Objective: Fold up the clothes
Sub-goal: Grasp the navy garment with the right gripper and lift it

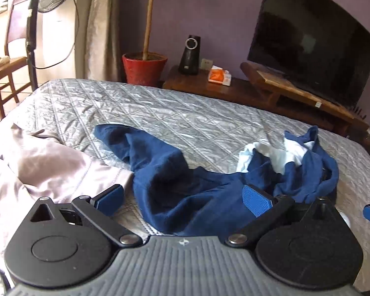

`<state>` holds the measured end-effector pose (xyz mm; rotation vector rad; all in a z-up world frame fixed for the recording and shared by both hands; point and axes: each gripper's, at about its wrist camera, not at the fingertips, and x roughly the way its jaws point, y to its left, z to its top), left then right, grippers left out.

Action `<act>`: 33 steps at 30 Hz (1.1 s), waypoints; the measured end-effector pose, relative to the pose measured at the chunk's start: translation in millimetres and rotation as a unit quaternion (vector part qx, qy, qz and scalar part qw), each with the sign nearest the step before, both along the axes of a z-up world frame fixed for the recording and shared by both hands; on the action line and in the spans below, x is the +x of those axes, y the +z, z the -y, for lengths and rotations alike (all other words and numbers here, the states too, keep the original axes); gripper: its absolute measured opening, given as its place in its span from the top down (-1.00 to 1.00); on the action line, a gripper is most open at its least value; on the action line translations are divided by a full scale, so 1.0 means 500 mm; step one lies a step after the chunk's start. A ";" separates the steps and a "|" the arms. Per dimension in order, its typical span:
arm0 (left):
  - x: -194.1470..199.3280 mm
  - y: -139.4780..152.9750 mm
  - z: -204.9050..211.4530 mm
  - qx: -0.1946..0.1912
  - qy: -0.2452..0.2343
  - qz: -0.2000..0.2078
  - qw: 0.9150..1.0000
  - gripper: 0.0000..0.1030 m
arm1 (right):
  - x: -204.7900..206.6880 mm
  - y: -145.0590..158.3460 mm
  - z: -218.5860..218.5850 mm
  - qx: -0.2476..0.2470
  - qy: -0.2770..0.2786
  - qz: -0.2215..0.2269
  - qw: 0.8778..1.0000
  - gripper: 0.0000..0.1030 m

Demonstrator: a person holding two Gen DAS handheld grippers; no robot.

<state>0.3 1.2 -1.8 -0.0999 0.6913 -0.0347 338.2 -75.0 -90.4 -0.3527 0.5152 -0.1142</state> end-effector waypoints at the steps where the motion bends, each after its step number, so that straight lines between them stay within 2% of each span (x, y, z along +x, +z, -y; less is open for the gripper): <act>1: 0.001 -0.005 -0.005 0.003 0.014 -0.009 1.000 -0.98 | 0.011 -0.014 -0.012 -0.015 0.007 -0.019 1.000 -0.87; 2: 0.001 -0.008 -0.012 -0.001 0.025 -0.016 1.000 -0.98 | 0.021 -0.027 -0.022 -0.023 0.012 -0.038 0.999 -0.87; 6: -0.018 -0.004 -0.028 -0.031 0.032 -0.027 0.999 -0.98 | 0.035 -0.063 -0.019 0.008 0.011 -0.101 0.995 -0.78; 8: -0.033 0.002 -0.024 -0.024 0.031 -0.023 0.999 -0.98 | 0.029 -0.076 -0.009 0.030 0.021 -0.127 0.991 -0.01; 9: -0.009 -0.006 -0.019 -0.025 0.035 -0.034 0.998 -0.98 | 0.022 -0.078 0.001 0.054 0.025 -0.137 0.989 0.54; 13: 0.022 -0.012 -0.030 -0.045 0.049 -0.046 0.997 -0.98 | -0.025 -0.066 0.017 0.082 0.036 -0.168 0.982 0.68; 16: 0.027 -0.013 -0.047 -0.051 0.062 -0.052 0.995 -0.98 | -0.054 -0.040 0.037 0.126 0.070 -0.226 0.963 0.65; 17: 0.029 -0.014 -0.053 -0.054 0.066 -0.054 0.995 -0.98 | -0.061 -0.018 0.053 0.145 0.069 -0.217 0.963 0.65; 18: 0.029 -0.014 -0.056 -0.056 0.070 -0.055 0.994 -0.98 | -0.075 0.010 0.069 0.160 0.065 -0.189 0.967 0.56; 20: 0.031 -0.013 -0.062 -0.058 0.078 -0.055 0.994 -0.98 | -0.089 0.061 0.100 0.168 0.045 -0.131 0.976 -0.30; 21: 0.031 -0.014 -0.062 -0.056 0.081 -0.054 0.994 -0.98 | -0.089 0.079 0.111 0.159 0.034 -0.109 0.981 -1.00; 23: 0.031 -0.013 -0.056 -0.054 0.080 -0.058 0.994 -0.98 | -0.066 0.079 0.111 0.098 0.031 -0.104 0.989 -0.92; 24: 0.030 -0.013 -0.052 -0.050 0.079 -0.057 0.994 -0.98 | -0.053 0.075 0.109 0.067 0.032 -0.104 0.992 -0.79; 25: 0.029 -0.014 -0.050 -0.045 0.078 -0.055 0.994 -0.98 | -0.035 0.061 0.099 0.036 0.042 -0.112 0.992 -0.46; 26: 0.029 -0.015 -0.048 -0.044 0.076 -0.057 0.995 -0.98 | -0.017 0.046 0.089 0.010 0.054 -0.118 0.991 -0.34; 27: 0.031 -0.017 -0.047 -0.044 0.074 -0.058 0.995 -0.98 | -0.003 0.031 0.080 0.004 0.069 -0.124 0.990 -0.31; 29: 0.036 -0.021 -0.045 -0.047 0.073 -0.065 0.994 -0.98 | 0.025 0.001 0.055 -0.013 0.103 -0.137 0.985 -0.31; 30: 0.038 -0.022 -0.044 -0.047 0.074 -0.068 0.994 -0.98 | 0.033 -0.014 0.040 -0.039 0.115 -0.138 0.983 -0.40; 31: 0.039 -0.024 -0.044 -0.046 0.074 -0.068 0.994 -0.98 | 0.043 -0.031 0.025 -0.077 0.117 -0.138 0.980 -0.65; 32: 0.040 -0.026 -0.045 -0.048 0.074 -0.070 0.994 -0.98 | 0.054 -0.047 0.015 -0.107 0.116 -0.140 0.977 -0.72; 33: 0.041 -0.027 -0.046 -0.050 0.073 -0.070 0.994 -0.98 | 0.062 -0.055 0.020 -0.112 0.109 -0.149 0.976 -0.72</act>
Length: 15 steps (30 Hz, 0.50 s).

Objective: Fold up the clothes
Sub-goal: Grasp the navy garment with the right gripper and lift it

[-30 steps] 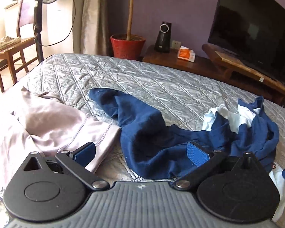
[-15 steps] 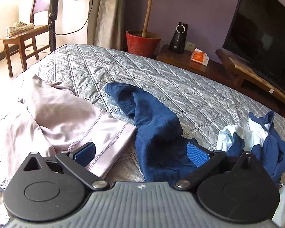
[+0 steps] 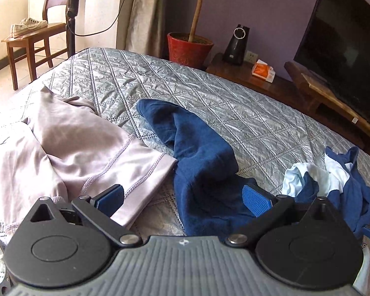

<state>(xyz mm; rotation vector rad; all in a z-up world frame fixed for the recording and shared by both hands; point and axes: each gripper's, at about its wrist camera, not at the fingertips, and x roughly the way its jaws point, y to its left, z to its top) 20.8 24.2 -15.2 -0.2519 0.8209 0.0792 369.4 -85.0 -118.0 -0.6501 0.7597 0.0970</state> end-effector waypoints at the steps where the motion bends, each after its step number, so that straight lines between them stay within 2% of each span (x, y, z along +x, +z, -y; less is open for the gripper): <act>1: 0.000 -0.001 -0.001 -0.002 -0.001 0.000 1.000 -0.98 | 0.009 -0.008 0.007 -0.001 -0.008 -0.010 1.000 -0.71; 3: -0.001 -0.002 0.002 0.000 -0.002 -0.002 1.000 -0.98 | 0.023 -0.010 0.036 0.043 -0.023 -0.025 0.998 -0.64; 4: -0.003 -0.001 0.003 0.003 -0.003 -0.004 1.000 -0.98 | 0.028 -0.007 0.049 0.069 -0.029 -0.035 0.997 -0.37; 5: -0.003 0.000 0.005 0.006 -0.004 -0.006 1.000 -0.98 | 0.033 -0.004 0.063 0.091 -0.038 -0.043 0.994 -0.01; 6: -0.003 0.001 0.005 0.009 -0.004 -0.008 1.000 -0.98 | 0.036 0.003 0.076 0.103 -0.052 -0.045 0.992 0.77; 12: -0.003 0.004 0.008 0.012 -0.005 -0.013 1.000 -0.98 | -0.021 0.070 0.156 0.128 -0.116 -0.006 0.985 0.76; 15: -0.003 0.004 0.007 0.008 -0.002 -0.009 1.000 -0.98 | -0.084 0.107 0.232 0.219 -0.172 0.050 0.959 0.75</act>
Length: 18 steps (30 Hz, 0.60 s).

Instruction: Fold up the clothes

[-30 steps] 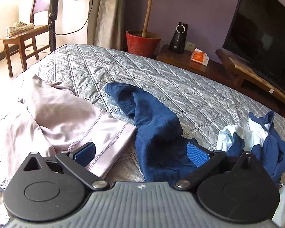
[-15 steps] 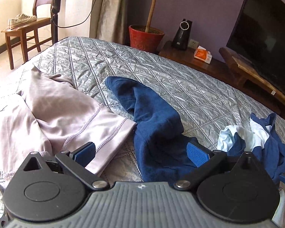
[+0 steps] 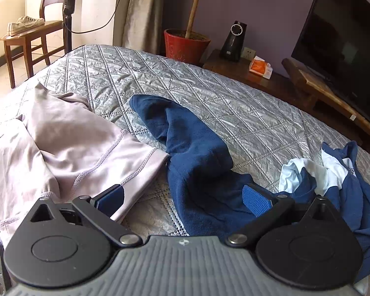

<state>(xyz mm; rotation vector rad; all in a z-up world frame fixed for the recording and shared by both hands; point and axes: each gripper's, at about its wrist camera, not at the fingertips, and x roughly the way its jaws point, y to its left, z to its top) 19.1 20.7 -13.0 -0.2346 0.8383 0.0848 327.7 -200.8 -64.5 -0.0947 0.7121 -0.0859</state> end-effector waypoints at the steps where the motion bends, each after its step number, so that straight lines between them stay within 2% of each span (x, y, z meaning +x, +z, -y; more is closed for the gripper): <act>1: 0.000 0.000 0.000 -0.001 0.001 0.001 1.000 -0.98 | -0.023 0.009 0.023 0.024 -0.028 0.021 0.999 0.75; 2: 0.000 -0.001 -0.001 -0.002 0.003 0.002 1.000 -0.98 | -0.045 0.012 0.046 0.040 -0.072 0.032 0.996 0.76; 4: 0.001 -0.002 -0.002 -0.003 0.005 0.002 1.000 -0.98 | -0.099 0.011 0.108 0.093 -0.178 0.067 0.977 0.76; 5: 0.001 -0.002 -0.003 -0.004 0.006 0.002 1.000 -0.98 | -0.129 0.008 0.140 0.120 -0.235 0.084 0.961 0.76; 7: 0.001 -0.003 -0.006 -0.005 0.009 0.002 1.000 -0.98 | -0.202 -0.011 0.210 0.166 -0.363 0.117 0.909 0.66; 9: 0.000 -0.001 -0.005 0.005 0.016 0.002 1.000 -0.98 | -0.244 -0.011 0.225 0.121 -0.425 0.125 0.888 0.66; 10: 0.000 0.001 -0.003 0.017 0.018 0.004 1.000 -0.98 | -0.259 -0.009 0.226 0.096 -0.442 0.129 0.883 0.66; 12: 0.000 0.004 0.002 0.038 0.018 0.007 0.999 -0.98 | -0.240 0.014 0.189 0.041 -0.385 0.138 0.912 0.58; 14: 0.000 0.005 0.005 0.045 0.015 0.007 0.999 -0.98 | -0.169 0.027 0.137 0.036 -0.263 0.118 0.957 0.06; 15: -0.001 0.004 0.006 0.043 0.013 0.005 0.999 -0.98 | -0.127 0.028 0.104 0.029 -0.198 0.098 0.975 -0.53; 16: -0.001 0.004 0.005 0.042 0.012 0.004 0.999 -0.98 | -0.084 0.024 0.059 0.003 -0.128 0.075 0.989 -0.55; 17: -0.001 0.003 0.003 0.043 0.012 0.003 0.999 -0.98 | -0.048 0.017 0.006 -0.038 -0.059 0.057 0.996 -0.40; 18: -0.001 0.004 0.002 0.043 0.013 0.003 0.999 -0.98 | -0.015 0.007 -0.047 -0.080 0.007 0.038 0.996 -0.17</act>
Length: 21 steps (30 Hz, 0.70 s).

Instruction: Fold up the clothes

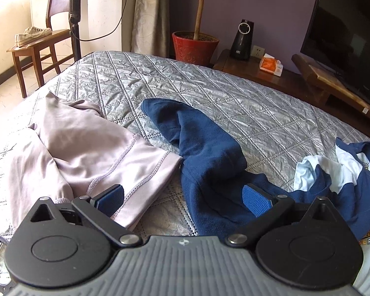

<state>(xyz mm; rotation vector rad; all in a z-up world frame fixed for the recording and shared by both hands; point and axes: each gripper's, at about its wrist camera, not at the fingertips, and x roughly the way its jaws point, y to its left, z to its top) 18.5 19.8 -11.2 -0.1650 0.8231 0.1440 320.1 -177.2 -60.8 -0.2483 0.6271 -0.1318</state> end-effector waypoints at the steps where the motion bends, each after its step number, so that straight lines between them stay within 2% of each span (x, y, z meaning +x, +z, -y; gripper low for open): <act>1: 0.000 0.000 -0.002 0.000 0.001 0.000 1.000 -0.98 | 0.025 -0.014 -0.048 -0.041 0.049 -0.018 0.998 -0.15; 3: 0.000 0.001 -0.008 -0.006 0.003 0.000 1.000 -0.98 | 0.062 -0.037 -0.109 -0.079 0.110 -0.030 0.990 -0.15; 7: 0.001 0.000 -0.013 -0.021 0.000 -0.005 1.000 -0.98 | 0.122 -0.093 -0.167 -0.169 0.172 -0.072 0.968 -0.23; 8: 0.001 0.000 -0.013 -0.022 -0.001 -0.005 1.000 -0.98 | 0.138 -0.100 -0.166 -0.171 0.178 -0.083 0.965 -0.17; 9: 0.000 0.001 -0.012 -0.024 -0.001 -0.005 1.000 -0.98 | 0.160 -0.099 -0.155 -0.154 0.176 -0.100 0.967 0.60; 10: 0.001 0.001 -0.012 -0.026 -0.002 -0.005 1.000 -0.98 | 0.180 -0.093 -0.144 -0.138 0.172 -0.109 0.969 0.96; 15: 0.003 0.001 -0.015 -0.038 0.001 -0.006 0.999 -0.98 | 0.299 0.025 -0.085 -0.077 0.125 -0.029 0.989 0.96; 18: 0.004 0.002 -0.011 -0.037 -0.002 -0.005 0.999 -0.98 | 0.413 0.106 -0.047 -0.053 0.055 0.048 0.996 0.91; 19: 0.004 0.002 -0.009 -0.034 -0.003 -0.005 0.999 -0.98 | 0.446 0.131 -0.024 -0.024 0.023 0.075 0.997 0.85; 21: 0.006 0.001 -0.009 -0.032 -0.002 -0.007 0.999 -0.98 | 0.478 0.163 0.017 0.023 -0.013 0.136 0.990 0.83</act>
